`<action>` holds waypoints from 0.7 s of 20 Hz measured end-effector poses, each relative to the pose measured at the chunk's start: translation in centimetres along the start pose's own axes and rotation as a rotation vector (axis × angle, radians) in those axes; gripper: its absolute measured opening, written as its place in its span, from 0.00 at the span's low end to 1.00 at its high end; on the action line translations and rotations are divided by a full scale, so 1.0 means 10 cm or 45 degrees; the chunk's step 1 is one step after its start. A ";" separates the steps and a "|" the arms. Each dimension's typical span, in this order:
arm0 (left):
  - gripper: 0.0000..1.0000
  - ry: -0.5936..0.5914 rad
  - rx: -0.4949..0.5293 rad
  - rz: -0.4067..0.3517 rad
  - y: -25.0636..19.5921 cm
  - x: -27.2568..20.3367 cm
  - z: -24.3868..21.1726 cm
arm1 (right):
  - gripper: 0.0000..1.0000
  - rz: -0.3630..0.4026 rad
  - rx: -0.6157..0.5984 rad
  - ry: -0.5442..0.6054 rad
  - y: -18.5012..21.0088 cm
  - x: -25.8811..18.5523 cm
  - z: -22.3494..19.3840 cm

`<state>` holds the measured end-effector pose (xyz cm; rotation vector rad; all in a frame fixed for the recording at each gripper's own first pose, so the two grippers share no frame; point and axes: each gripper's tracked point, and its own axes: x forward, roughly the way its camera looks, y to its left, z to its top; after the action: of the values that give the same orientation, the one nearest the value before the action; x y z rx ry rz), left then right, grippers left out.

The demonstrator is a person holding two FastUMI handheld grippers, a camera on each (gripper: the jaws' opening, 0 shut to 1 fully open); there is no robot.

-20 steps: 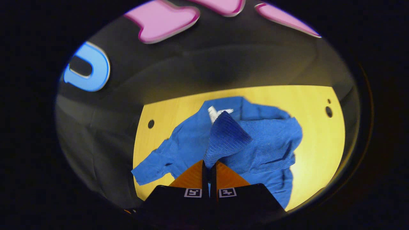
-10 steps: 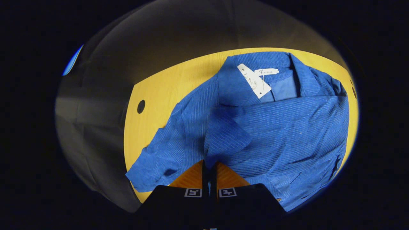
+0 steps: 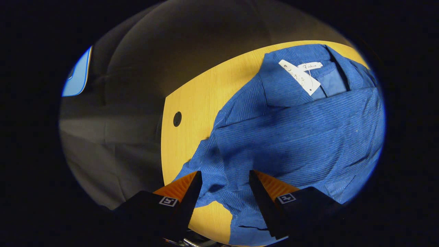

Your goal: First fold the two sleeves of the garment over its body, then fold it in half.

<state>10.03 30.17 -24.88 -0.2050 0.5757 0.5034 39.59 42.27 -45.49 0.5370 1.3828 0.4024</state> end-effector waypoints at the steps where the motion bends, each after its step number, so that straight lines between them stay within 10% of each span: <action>1: 0.83 0.031 -0.008 -0.022 -0.05 0.09 0.03 | 0.89 0.001 -0.051 -0.003 -0.02 -0.07 0.00; 8: 0.83 0.242 0.035 -0.078 -0.28 1.20 0.18 | 0.90 -0.028 -0.568 0.118 -0.48 -1.03 -0.40; 14: 0.82 0.374 0.046 -0.038 -0.39 2.02 0.15 | 0.90 0.021 -0.550 0.033 -0.67 -2.07 -0.52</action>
<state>27.28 35.31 -34.85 -0.2549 0.8666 0.4360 31.02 25.71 -33.05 0.1882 1.2681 0.7022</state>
